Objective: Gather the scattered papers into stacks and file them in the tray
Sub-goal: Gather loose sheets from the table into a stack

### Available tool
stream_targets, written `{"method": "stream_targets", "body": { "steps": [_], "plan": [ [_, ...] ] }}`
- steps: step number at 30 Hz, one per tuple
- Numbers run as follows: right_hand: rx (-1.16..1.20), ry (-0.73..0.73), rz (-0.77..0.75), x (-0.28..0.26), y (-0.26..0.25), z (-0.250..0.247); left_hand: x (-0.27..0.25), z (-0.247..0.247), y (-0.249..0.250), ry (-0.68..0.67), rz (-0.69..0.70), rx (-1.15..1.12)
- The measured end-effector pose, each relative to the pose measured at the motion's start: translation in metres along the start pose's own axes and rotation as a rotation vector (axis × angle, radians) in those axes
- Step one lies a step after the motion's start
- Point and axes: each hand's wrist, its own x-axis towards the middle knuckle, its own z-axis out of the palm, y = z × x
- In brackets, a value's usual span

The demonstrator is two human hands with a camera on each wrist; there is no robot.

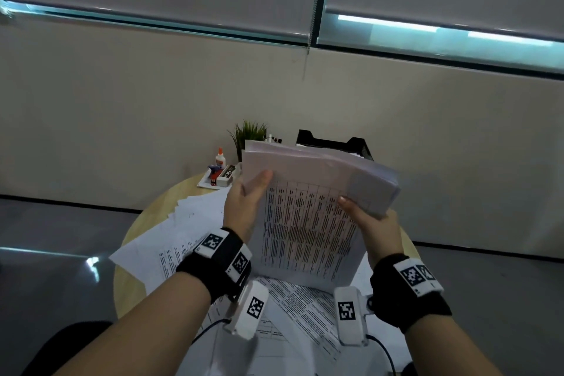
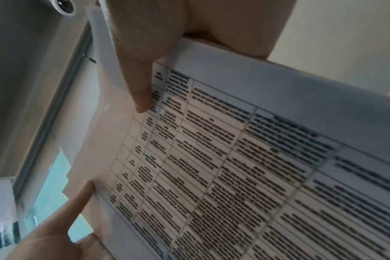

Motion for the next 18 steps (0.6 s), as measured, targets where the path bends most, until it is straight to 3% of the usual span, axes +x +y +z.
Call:
{"method": "stream_targets", "body": {
  "steps": [4,13,18],
  "plan": [
    [0.081,0.059,-0.09,0.005,-0.016,0.002,0.008,0.015,0.027,0.06,0.146,0.02],
    [0.086,0.043,-0.133,0.006,-0.03,0.01,0.02,0.033,0.038,0.231,0.228,0.079],
    [0.127,0.103,-0.137,0.01,-0.037,0.01,0.018,0.033,0.035,0.204,0.281,0.119]
  ]
}}
